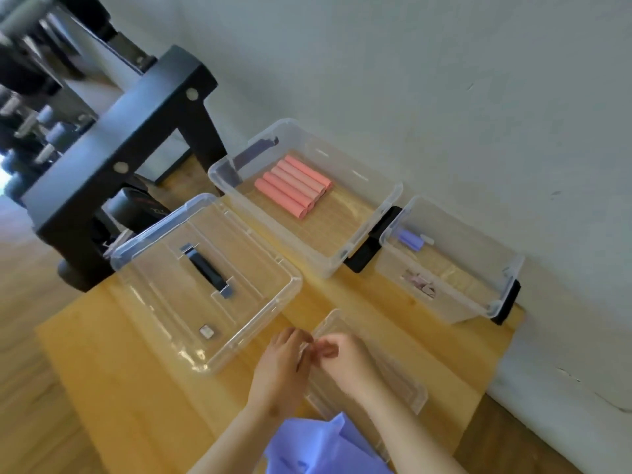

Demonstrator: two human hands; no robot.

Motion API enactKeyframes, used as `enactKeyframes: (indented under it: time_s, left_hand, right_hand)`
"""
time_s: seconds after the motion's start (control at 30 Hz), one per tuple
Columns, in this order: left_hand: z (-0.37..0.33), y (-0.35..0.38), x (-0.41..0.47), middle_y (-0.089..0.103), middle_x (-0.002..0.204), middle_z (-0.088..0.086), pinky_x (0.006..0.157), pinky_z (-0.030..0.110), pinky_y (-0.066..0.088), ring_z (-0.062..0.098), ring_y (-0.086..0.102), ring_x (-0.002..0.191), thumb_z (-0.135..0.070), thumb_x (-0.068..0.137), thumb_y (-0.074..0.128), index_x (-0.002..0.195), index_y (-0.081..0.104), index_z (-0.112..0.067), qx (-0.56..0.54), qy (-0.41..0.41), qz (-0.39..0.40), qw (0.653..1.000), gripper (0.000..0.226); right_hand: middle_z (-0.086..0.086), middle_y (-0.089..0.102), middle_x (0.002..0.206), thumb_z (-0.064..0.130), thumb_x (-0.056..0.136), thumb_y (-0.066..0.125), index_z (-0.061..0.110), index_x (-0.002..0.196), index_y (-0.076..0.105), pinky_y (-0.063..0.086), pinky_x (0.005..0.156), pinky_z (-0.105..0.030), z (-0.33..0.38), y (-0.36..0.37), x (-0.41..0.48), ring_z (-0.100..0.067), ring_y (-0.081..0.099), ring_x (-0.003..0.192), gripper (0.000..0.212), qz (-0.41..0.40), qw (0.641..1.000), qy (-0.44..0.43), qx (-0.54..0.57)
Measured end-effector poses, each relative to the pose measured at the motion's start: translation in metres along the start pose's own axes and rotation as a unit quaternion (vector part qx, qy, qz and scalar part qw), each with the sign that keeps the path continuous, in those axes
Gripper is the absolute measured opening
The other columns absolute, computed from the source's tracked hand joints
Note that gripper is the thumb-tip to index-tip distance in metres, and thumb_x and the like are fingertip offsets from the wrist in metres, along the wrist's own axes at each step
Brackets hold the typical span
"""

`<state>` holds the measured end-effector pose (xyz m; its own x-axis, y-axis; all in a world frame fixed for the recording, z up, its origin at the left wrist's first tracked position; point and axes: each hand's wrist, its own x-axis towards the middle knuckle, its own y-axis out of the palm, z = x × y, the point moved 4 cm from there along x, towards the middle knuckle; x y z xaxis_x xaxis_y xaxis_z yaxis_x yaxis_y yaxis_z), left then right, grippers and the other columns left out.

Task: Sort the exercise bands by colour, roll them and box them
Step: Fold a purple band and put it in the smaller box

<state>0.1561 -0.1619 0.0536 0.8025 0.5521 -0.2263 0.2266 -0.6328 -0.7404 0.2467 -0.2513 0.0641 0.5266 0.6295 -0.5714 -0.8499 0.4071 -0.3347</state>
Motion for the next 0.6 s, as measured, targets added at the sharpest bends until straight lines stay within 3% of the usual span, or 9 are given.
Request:
enactKeyframes:
  time_s: [0.07,0.13,0.23,0.37,0.47,0.6]
  left_hand:
    - [0.022,0.006,-0.012,0.064,0.098,-0.004,0.075,0.028,0.044,0.018,0.059,0.093,-0.029,0.092,0.046,0.103,0.065,-0.019,0.006,-0.064,0.094,0.993,0.024]
    - [0.039,0.008,-0.025,0.062,0.080,-0.009,0.069,0.021,0.042,0.012,0.058,0.078,-0.012,0.087,0.050,0.092,0.067,-0.023,-0.008,-0.101,0.162,0.982,0.021]
    - [0.058,0.010,-0.044,0.055,0.061,-0.018,0.059,0.006,0.035,-0.002,0.051,0.064,-0.005,0.080,0.051,0.073,0.061,-0.035,-0.023,-0.121,0.199,0.972,0.033]
    - [0.076,0.015,-0.059,0.056,0.076,-0.015,0.065,0.011,0.040,0.009,0.057,0.081,-0.007,0.078,0.061,0.095,0.069,-0.023,-0.029,-0.139,0.214,0.966,0.025]
    - [0.083,0.018,-0.063,0.066,0.101,-0.002,0.082,0.026,0.048,0.018,0.062,0.100,-0.011,0.079,0.063,0.107,0.069,-0.018,0.003,-0.150,0.209,0.966,0.030]
    - [0.081,0.017,-0.068,0.058,0.120,-0.003,0.082,0.028,0.046,0.019,0.057,0.111,-0.019,0.082,0.063,0.117,0.062,-0.023,0.066,-0.144,0.178,0.971,0.035]
  right_hand:
    - [0.012,0.064,0.063,0.018,0.073,0.054,0.033,0.065,0.068,0.054,0.074,-0.027,-0.014,0.022,-0.001,-0.005,0.061,0.069,0.022,0.046,0.996,0.035,-0.062]
    - [0.010,0.063,0.066,0.014,0.078,0.057,0.028,0.067,0.064,0.048,0.059,-0.020,-0.024,0.036,-0.002,-0.004,0.058,0.064,0.018,0.073,0.988,0.062,-0.120]
    - [0.005,0.065,0.079,0.008,0.078,0.063,0.026,0.076,0.062,0.049,0.066,-0.024,-0.033,0.055,-0.006,-0.009,0.058,0.073,0.018,0.119,0.972,0.087,-0.182]
    - [0.001,0.063,0.103,0.013,0.085,0.069,0.023,0.104,0.060,0.041,0.059,-0.017,-0.042,0.067,-0.010,-0.010,0.056,0.083,0.024,0.132,0.962,0.091,-0.219]
    - [0.000,0.068,0.114,0.019,0.086,0.068,0.018,0.114,0.065,0.049,0.081,-0.024,-0.041,0.077,-0.010,-0.017,0.064,0.105,0.028,0.116,0.941,0.055,-0.314]
    - [-0.004,0.064,0.119,0.021,0.089,0.062,0.018,0.113,0.065,0.048,0.092,-0.030,-0.044,0.089,-0.013,-0.023,0.058,0.115,0.024,0.082,0.911,0.010,-0.405]
